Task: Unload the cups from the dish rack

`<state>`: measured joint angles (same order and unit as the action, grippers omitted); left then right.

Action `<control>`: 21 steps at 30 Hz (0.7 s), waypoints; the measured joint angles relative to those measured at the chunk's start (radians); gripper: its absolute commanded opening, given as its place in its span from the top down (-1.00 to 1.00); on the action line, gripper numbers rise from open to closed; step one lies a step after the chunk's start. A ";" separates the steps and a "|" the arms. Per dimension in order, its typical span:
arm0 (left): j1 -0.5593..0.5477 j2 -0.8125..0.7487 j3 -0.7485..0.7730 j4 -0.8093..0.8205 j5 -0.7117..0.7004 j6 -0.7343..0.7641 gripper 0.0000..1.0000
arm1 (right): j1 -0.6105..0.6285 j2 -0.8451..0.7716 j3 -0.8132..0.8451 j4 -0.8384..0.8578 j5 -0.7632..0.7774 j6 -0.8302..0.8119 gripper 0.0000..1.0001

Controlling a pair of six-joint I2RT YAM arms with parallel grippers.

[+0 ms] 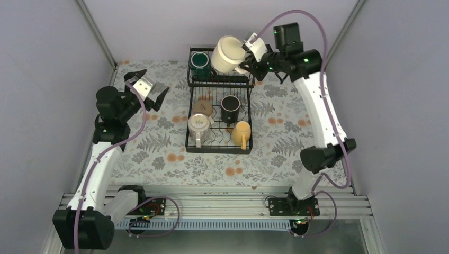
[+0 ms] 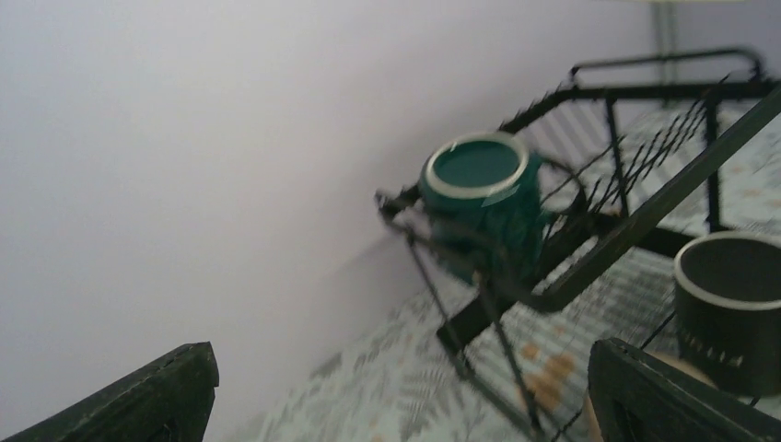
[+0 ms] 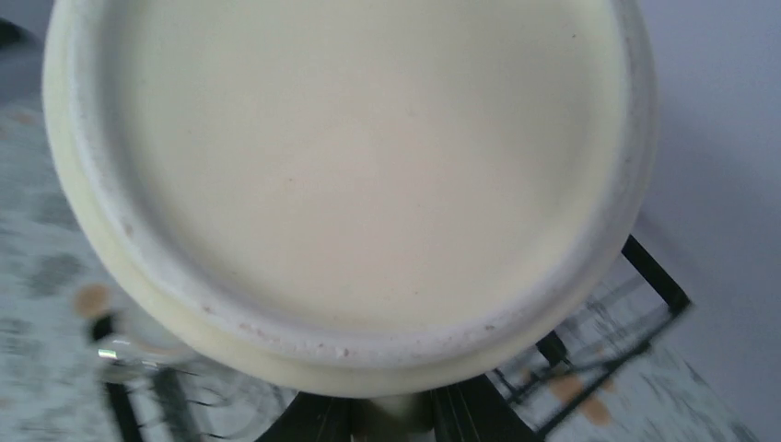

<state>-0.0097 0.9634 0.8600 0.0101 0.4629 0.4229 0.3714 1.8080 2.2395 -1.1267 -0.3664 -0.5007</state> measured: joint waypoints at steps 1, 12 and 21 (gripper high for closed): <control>-0.006 0.007 0.000 0.034 0.032 -0.006 -1.00 | 0.000 -0.031 -0.006 0.000 -0.046 0.011 0.94; -0.261 0.152 -0.072 0.413 -0.045 0.050 -0.67 | -0.014 -0.069 -0.098 -0.010 -0.553 0.117 0.94; -0.447 0.213 -0.091 0.649 -0.299 0.121 -0.48 | -0.093 -0.061 -0.160 0.012 -0.743 0.159 0.94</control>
<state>-0.4568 1.1763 0.7692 0.6594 0.1638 0.5434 0.2787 1.7466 2.0796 -1.1145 -1.1099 -0.3416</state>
